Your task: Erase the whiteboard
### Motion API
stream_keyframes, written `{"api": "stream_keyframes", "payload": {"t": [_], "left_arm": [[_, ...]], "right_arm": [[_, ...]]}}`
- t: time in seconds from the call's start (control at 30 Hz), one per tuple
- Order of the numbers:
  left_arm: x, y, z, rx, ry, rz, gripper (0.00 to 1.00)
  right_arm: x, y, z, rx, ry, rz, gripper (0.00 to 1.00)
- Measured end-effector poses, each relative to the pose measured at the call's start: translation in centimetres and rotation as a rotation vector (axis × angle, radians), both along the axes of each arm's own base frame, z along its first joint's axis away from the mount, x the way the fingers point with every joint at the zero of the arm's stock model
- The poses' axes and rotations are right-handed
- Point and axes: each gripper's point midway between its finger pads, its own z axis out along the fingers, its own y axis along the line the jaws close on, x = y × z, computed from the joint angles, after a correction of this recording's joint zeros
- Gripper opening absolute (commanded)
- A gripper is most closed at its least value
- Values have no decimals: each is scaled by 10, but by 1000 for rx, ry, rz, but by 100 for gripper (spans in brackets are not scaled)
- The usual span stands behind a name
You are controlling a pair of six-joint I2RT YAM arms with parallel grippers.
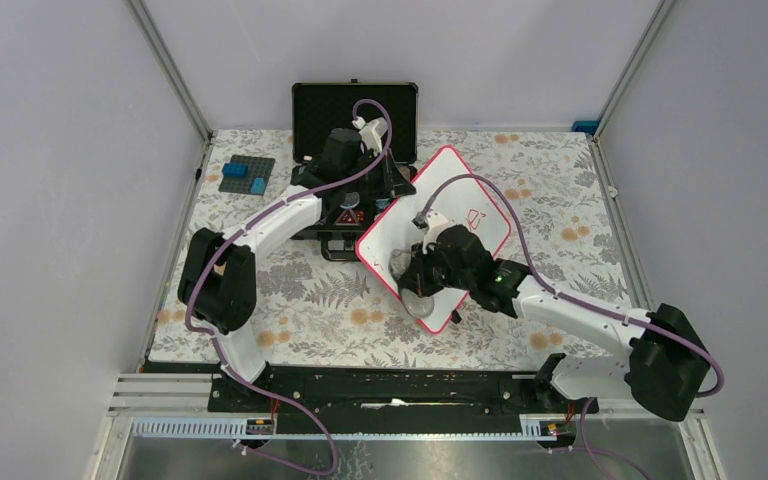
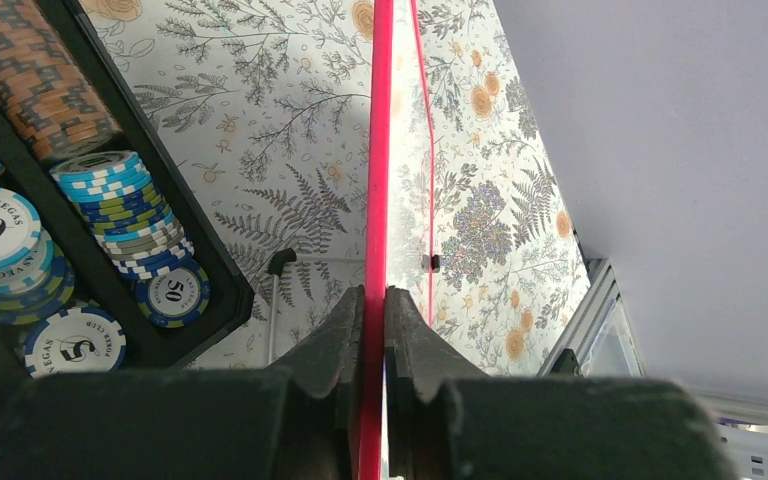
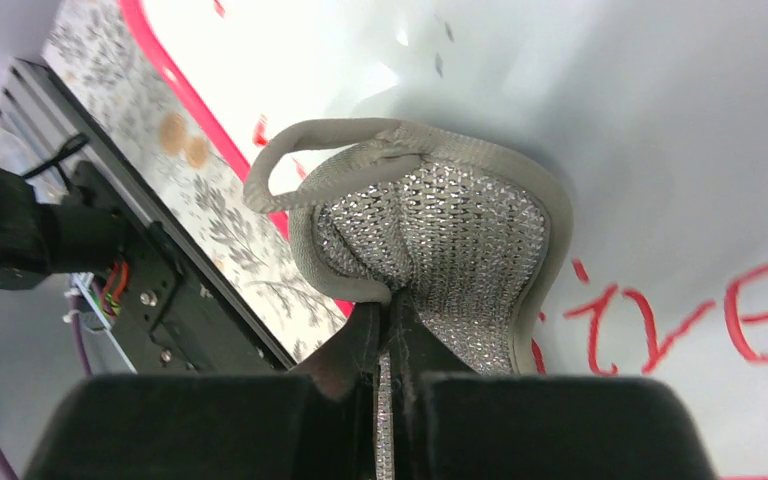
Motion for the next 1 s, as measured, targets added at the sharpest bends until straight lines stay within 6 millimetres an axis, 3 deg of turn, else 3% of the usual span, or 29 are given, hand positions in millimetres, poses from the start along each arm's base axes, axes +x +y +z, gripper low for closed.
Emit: {"api": "stream_keyframes", "payload": {"t": [0.1,0.23,0.37,0.5,0.6,0.83,1.0], "left_arm": [[-1,-1,2,-2,-3,-2,0],[-1,-1,2,-3,-4,-3,0],[-1,-1,3,-3,-11,-8,0],[-2,-2,3,-4,-13,-15,0],[-2,-1,3,-3,-13,-15,0],[-4,-1,1,1,-3,-14,0],[-4,-1,2,-3,-7,-17,0]], "right_arm": [[-7,-12,-10,-44,22,-6,0],[-4,-6,-6,-69,31,13,0],[9,18,7,-83,48,60,0],[26,52,37,-37,5,108,0],[34,64,52,-10,-27,115,0],[31,62,45,30,-50,108,0],[3,27,12,9,-13,88,0]]}}
